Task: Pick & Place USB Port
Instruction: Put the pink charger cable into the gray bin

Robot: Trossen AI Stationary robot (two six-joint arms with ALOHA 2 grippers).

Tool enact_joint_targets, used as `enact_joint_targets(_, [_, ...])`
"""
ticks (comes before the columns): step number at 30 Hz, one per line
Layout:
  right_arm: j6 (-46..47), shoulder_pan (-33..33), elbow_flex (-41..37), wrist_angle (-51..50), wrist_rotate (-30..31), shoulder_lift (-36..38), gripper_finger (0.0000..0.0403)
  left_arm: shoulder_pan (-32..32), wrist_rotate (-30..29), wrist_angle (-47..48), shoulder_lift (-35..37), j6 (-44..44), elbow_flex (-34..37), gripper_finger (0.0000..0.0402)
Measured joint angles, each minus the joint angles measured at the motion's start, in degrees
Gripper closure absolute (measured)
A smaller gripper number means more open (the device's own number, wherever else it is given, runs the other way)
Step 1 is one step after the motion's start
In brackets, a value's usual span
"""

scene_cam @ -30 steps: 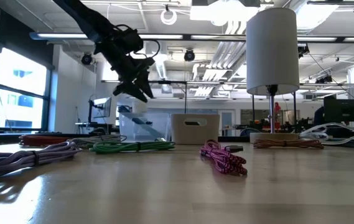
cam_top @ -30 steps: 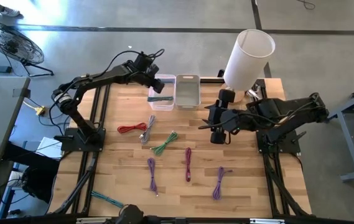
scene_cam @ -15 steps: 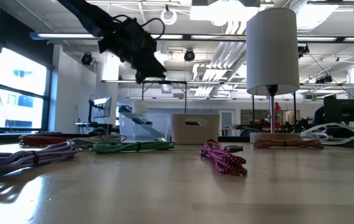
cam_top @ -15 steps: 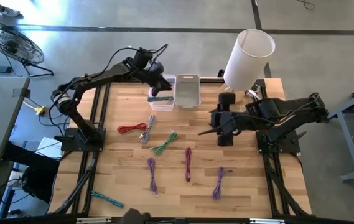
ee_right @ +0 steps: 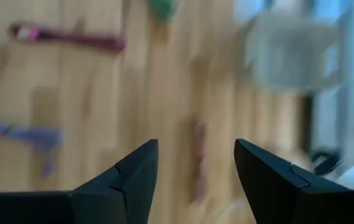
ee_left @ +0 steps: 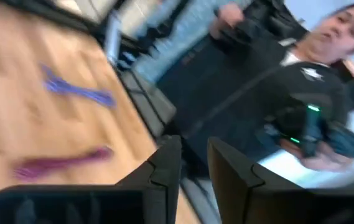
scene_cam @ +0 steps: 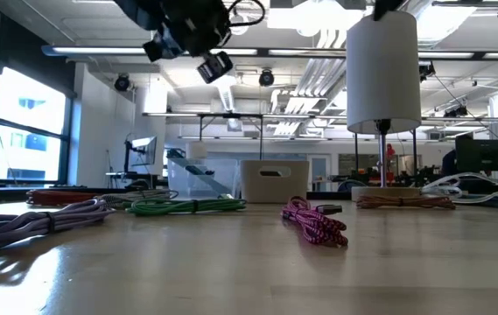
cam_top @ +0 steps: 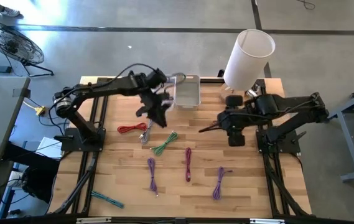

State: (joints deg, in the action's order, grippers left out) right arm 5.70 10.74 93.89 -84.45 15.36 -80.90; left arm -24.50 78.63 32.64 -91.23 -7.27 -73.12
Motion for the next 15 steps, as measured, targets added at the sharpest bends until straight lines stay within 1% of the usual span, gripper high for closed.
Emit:
enact_joint_targets(4, [4.3,-1.2,0.0,-5.4,-7.6,0.0,0.0198,5.9,0.3,6.8,2.0,-1.3,0.0,0.0345])
enact_joint_targets(7, [4.4,-1.5,0.0,-5.3,-13.3,0.0,0.0199,10.8,-1.3,10.9,4.5,-1.9,0.0,0.0366])
enact_joint_targets(9, [3.3,-1.5,0.0,-5.3,-16.5,-0.1,0.0198,14.1,-5.2,12.9,6.6,0.6,0.0,0.0385])
enact_joint_targets(11, [2.9,-1.9,0.0,-5.3,-18.4,-0.2,0.0198,17.8,-10.1,12.5,8.9,6.4,0.0,0.0397])
enact_joint_targets(15, [1.9,-3.5,0.0,-5.1,-20.6,-0.3,0.0198,25.1,-17.8,12.5,13.6,15.1,0.0,0.0397])
